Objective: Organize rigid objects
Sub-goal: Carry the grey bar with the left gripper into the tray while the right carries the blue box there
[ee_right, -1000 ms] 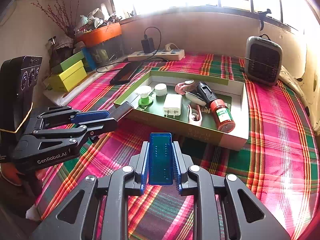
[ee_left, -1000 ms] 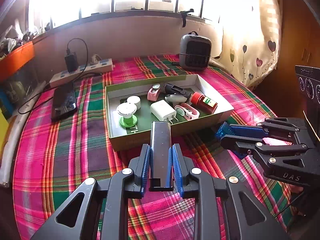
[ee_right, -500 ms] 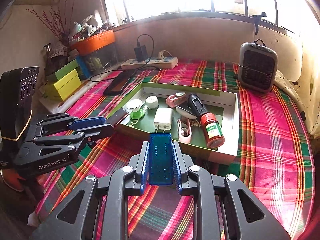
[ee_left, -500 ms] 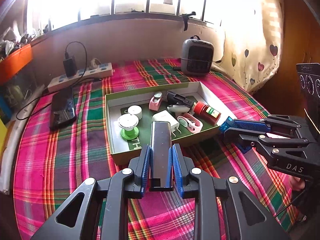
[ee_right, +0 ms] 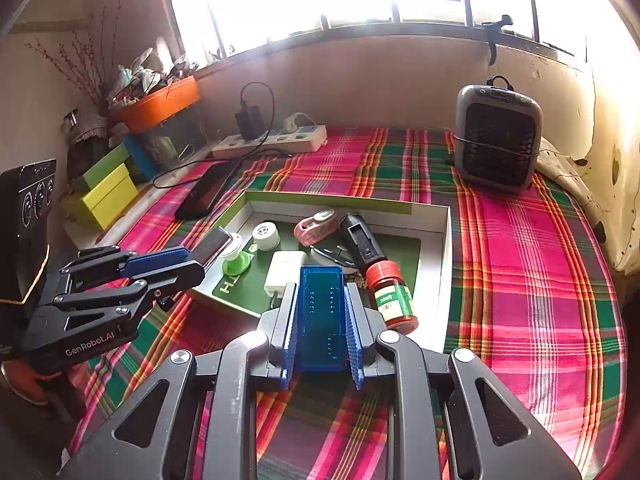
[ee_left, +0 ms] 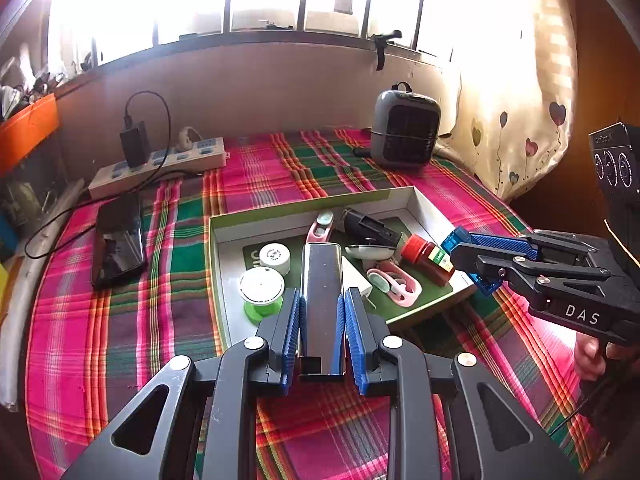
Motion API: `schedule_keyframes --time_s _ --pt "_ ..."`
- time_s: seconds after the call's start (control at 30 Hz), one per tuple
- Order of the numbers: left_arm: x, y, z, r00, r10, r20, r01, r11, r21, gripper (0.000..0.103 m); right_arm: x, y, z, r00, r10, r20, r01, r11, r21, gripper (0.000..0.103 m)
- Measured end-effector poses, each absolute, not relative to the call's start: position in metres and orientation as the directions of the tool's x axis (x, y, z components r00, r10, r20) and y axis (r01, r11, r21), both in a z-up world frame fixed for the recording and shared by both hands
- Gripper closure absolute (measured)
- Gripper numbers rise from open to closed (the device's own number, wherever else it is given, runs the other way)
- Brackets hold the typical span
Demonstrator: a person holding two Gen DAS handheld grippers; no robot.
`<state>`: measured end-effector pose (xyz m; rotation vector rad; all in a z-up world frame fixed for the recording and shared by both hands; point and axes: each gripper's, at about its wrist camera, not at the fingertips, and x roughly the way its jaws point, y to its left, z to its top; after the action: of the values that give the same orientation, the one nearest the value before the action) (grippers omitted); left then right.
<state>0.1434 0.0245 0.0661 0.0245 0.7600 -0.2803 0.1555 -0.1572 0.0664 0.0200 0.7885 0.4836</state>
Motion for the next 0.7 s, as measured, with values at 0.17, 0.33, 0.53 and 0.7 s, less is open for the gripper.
schedule_keyframes --time_s 0.17,0.33,0.53,0.7 --pt "0.156 0.023 0.063 0.688 -0.244 -0.684 0.262 0.962 -0.080 0.081 0.171 -0.162 0.064 0.608 0.417 -0.676 -0.383 0.899 0.211 0.081" --pt "0.165 0.023 0.056 0.677 -0.245 -0.694 0.250 0.964 -0.096 0.081 0.185 -0.160 0.061 0.614 0.406 -0.677 -0.366 0.906 0.211 0.081" --pt "0.173 0.021 0.046 0.659 -0.248 -0.710 0.250 0.963 -0.105 0.081 0.197 -0.155 0.051 0.597 0.400 -0.695 -0.363 0.908 0.211 0.081" --pt "0.178 0.019 0.039 0.649 -0.244 -0.720 0.247 0.963 -0.104 0.081 0.204 -0.156 0.040 0.583 0.399 -0.708 -0.350 0.910 0.223 0.081"
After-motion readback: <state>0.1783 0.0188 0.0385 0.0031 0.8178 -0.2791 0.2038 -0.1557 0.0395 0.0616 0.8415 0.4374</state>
